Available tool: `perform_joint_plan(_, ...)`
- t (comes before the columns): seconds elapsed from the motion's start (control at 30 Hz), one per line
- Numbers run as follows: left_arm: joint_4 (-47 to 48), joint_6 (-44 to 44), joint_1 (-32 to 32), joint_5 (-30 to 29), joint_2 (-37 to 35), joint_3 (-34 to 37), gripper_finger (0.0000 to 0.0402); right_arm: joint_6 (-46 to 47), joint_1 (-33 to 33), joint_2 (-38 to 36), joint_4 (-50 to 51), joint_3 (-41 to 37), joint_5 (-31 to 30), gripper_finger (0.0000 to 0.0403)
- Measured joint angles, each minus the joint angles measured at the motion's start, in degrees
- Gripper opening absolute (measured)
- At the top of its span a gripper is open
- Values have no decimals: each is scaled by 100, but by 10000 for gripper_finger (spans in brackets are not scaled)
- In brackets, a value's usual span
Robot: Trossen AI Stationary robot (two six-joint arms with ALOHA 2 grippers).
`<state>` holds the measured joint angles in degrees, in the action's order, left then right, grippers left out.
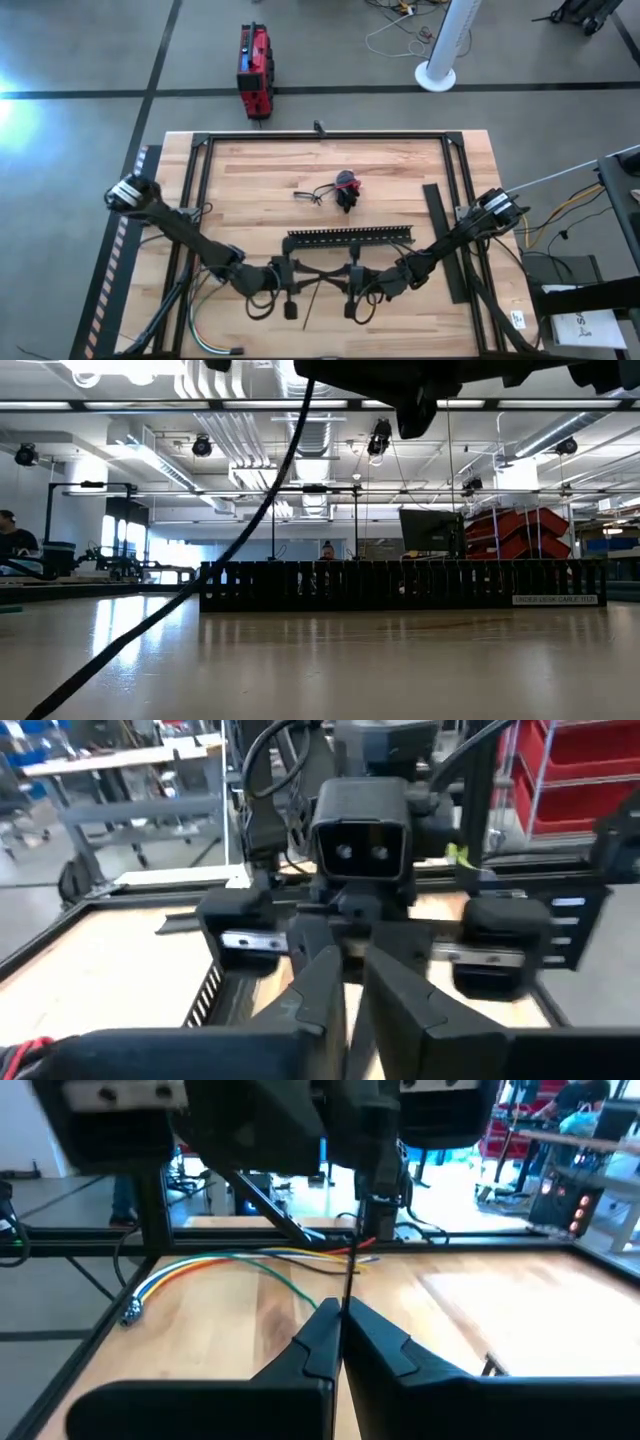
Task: Ziptie cables
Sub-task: Wrap the cable wires with black zip tie
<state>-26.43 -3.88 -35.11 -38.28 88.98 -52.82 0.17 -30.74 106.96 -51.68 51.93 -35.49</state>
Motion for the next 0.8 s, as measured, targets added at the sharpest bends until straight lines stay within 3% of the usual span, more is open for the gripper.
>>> perform_joint_plan(0.27,1279,-449,-552,-31,-574,2,86,-563,-9,0,211,317,13,0)
perform_joint_plan(0.57,1239,-1023,-625,-174,-222,90,111,-1478,-38,-13,275,829,275,0)
perform_joint_plan(0.8,1241,-971,-647,-236,-200,90,130,-1784,-264,-42,1401,1404,434,0)
